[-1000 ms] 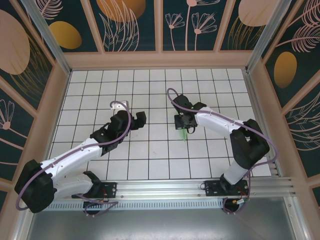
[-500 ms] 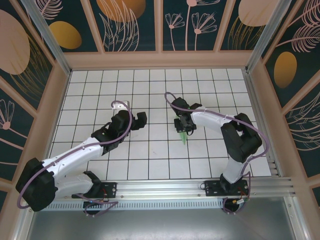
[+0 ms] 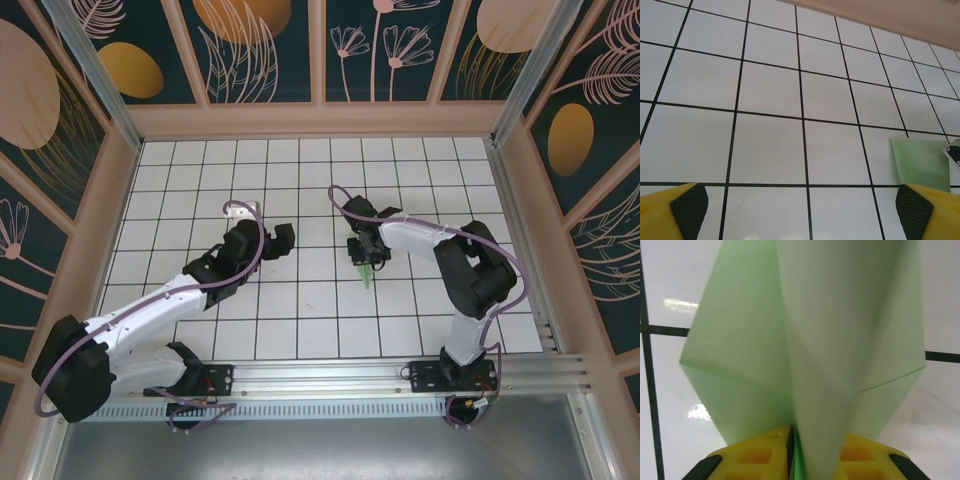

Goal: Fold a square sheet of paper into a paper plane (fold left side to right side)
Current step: Move the paper plane to the center of the table.

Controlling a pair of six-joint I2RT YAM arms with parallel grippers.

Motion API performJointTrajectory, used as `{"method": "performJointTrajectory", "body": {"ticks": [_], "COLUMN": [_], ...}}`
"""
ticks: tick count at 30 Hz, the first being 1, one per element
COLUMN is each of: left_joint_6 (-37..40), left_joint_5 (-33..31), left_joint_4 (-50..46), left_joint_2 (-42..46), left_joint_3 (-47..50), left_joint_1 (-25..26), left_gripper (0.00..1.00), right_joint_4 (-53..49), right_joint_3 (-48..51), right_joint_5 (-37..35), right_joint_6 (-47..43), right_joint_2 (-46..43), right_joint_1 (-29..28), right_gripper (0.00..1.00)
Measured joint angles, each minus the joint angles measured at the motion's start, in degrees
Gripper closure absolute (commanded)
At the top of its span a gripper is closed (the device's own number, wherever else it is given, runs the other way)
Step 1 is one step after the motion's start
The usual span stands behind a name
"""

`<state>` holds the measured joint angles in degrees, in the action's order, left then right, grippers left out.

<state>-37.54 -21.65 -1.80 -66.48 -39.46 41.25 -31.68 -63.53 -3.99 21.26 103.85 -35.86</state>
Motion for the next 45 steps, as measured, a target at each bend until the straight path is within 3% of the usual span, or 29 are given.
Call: {"method": "performJointTrajectory", "body": {"ticks": [10,35,45], "left_joint_6": [0.0,0.0,0.0], "left_joint_5": [0.0,0.0,0.0], "left_joint_4": [0.0,0.0,0.0], "left_joint_2": [0.0,-0.2,-0.7], "left_joint_3": [-0.1,-0.1,-0.1], "left_joint_1": [0.0,0.0,0.0], "left_gripper": [0.01,0.01,0.01], "right_joint_4": [0.0,-6.3,-7.8], "right_joint_3": [-2.1,-23.1,-25.0], "right_joint_5": [1.0,3.0,2.8], "right_joint_6": [-1.0,-3.3,-2.5], "right_joint_2": [2.2,16.6,17.6], "right_joint_1": [0.7,5.9,5.9], "right_gripper": [0.7,0.69,0.69]}}
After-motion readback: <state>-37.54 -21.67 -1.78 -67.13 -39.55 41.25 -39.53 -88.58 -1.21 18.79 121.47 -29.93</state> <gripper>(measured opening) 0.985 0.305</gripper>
